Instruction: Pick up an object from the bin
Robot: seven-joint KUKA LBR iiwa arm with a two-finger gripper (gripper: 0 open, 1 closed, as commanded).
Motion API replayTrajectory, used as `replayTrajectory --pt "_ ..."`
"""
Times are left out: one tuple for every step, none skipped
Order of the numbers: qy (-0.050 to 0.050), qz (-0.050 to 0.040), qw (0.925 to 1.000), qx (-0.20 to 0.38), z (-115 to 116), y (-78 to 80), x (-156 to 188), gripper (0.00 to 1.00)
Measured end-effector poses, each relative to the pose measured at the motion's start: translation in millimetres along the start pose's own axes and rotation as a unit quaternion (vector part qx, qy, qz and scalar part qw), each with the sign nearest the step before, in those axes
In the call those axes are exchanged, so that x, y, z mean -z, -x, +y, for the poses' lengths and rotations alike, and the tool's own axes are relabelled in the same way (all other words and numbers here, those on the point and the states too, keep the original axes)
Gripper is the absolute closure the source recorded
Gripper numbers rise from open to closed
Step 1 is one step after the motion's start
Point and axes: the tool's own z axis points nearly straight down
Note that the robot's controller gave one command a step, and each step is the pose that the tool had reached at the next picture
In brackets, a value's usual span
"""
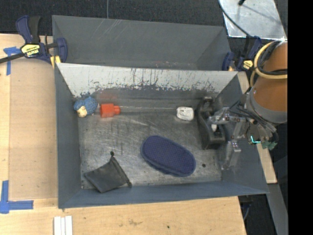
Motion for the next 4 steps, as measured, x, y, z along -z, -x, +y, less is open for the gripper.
replayTrajectory --pt "0.001 -0.0008 0.9960 0.090 66.8 12.9 -86.3 0.00" --pt "0.000 -0.0052 0.9840 0.178 117.1 36.8 -112.1 0.00" --pt "0.000 -0.0066 0.9962 0.086 140.1 17.7 -163.0 0.00" --pt "-0.002 -0.0054 0.9945 0.104 83.9 23.7 -166.4 0.00"
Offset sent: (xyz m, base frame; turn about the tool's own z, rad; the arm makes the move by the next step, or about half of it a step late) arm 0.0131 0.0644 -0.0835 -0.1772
